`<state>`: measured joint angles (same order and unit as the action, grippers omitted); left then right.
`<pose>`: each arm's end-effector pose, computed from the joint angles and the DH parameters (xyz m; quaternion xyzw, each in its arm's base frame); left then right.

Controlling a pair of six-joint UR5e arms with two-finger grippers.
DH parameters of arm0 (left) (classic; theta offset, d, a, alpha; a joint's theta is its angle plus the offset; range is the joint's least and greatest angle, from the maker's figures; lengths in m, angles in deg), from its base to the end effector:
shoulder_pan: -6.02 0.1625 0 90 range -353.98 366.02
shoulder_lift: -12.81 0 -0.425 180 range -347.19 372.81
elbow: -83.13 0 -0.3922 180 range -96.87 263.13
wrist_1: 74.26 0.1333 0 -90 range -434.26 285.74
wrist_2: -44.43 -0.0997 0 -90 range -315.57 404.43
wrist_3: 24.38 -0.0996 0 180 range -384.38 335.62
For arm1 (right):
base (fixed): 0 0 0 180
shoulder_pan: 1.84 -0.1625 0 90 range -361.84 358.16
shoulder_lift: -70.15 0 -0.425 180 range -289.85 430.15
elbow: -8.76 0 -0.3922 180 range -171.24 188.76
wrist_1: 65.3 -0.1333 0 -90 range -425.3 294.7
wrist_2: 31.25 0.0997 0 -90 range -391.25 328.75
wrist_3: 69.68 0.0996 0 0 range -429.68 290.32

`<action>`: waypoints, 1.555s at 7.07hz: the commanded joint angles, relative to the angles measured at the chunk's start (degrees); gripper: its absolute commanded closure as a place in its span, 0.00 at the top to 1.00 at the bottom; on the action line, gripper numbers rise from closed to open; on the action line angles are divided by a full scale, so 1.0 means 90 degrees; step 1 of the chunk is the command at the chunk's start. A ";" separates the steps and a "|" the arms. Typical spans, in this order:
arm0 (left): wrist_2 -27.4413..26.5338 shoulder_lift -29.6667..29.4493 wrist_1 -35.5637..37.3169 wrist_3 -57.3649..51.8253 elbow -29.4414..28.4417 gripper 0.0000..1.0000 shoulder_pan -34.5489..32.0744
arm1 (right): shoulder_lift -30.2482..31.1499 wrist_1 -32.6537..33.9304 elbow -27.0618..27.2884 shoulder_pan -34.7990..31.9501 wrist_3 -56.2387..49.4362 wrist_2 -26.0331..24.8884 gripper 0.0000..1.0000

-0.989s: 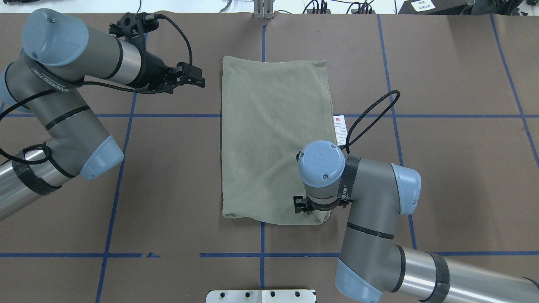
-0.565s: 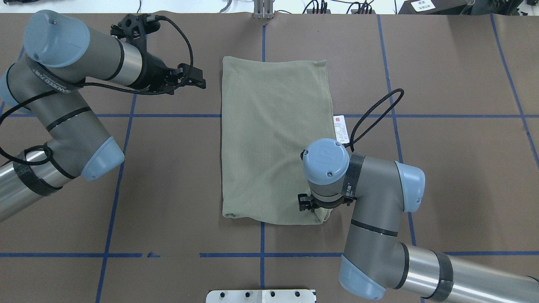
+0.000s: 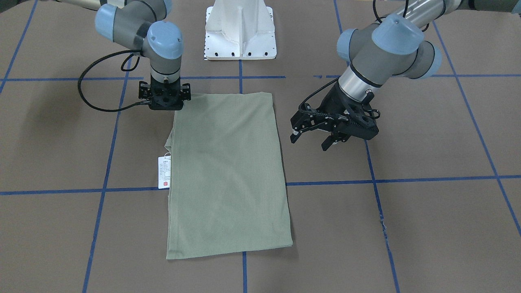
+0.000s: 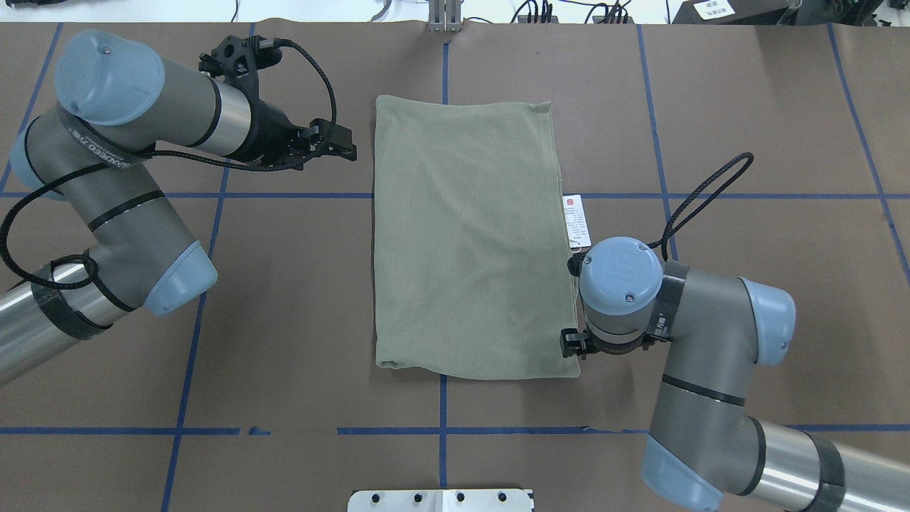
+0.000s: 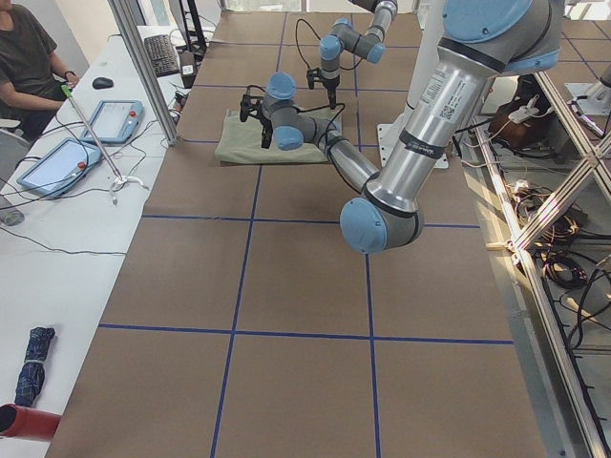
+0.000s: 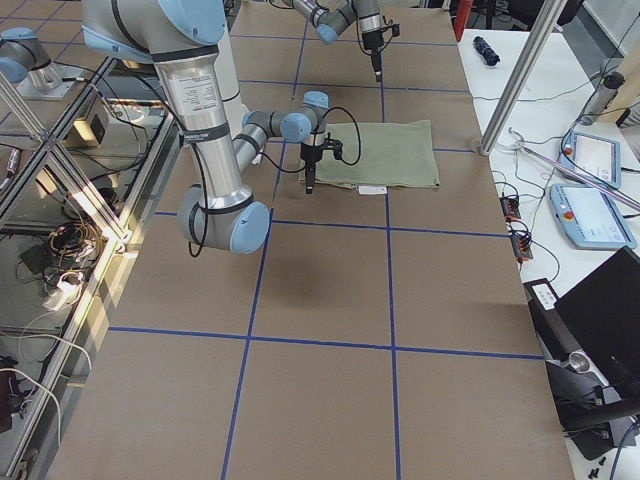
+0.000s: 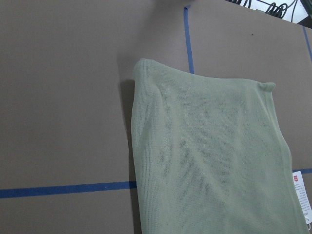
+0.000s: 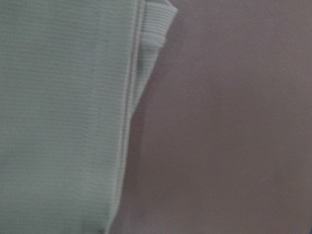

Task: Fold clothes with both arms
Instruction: 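Move both grippers to the shirt corners nearest the robot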

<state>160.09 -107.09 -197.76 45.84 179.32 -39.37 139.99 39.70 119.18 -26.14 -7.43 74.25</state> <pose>0.3907 -0.5244 0.2378 0.1460 0.5670 -0.0539 0.8089 -0.4808 -0.3341 0.3499 -0.0219 -0.2548 -0.0589 0.9649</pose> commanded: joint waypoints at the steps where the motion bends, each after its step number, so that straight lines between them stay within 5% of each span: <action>1: -0.0010 -0.0007 0.0031 0.0001 0.0025 1.00 0.0014 | 0.0150 -0.0016 0.0319 0.0005 0.0017 -0.0003 1.00; 3: -0.0068 0.0023 0.0051 0.0940 -0.0014 1.00 0.0625 | 0.0072 -0.0152 0.0678 -0.0005 0.0114 -0.0023 1.00; 7: -0.1403 0.0511 0.0080 0.3755 0.0494 1.00 0.2578 | 0.0061 -0.0923 0.1100 -0.0287 0.0329 0.0016 1.00; 11: -0.1768 0.0452 0.0793 0.4346 0.0484 1.00 0.2905 | 0.0003 -0.0934 0.1100 -0.0396 0.0339 0.0036 1.00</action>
<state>144.55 -102.93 -191.50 84.23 183.77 -13.54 140.21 31.33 129.13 -29.64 -4.41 74.56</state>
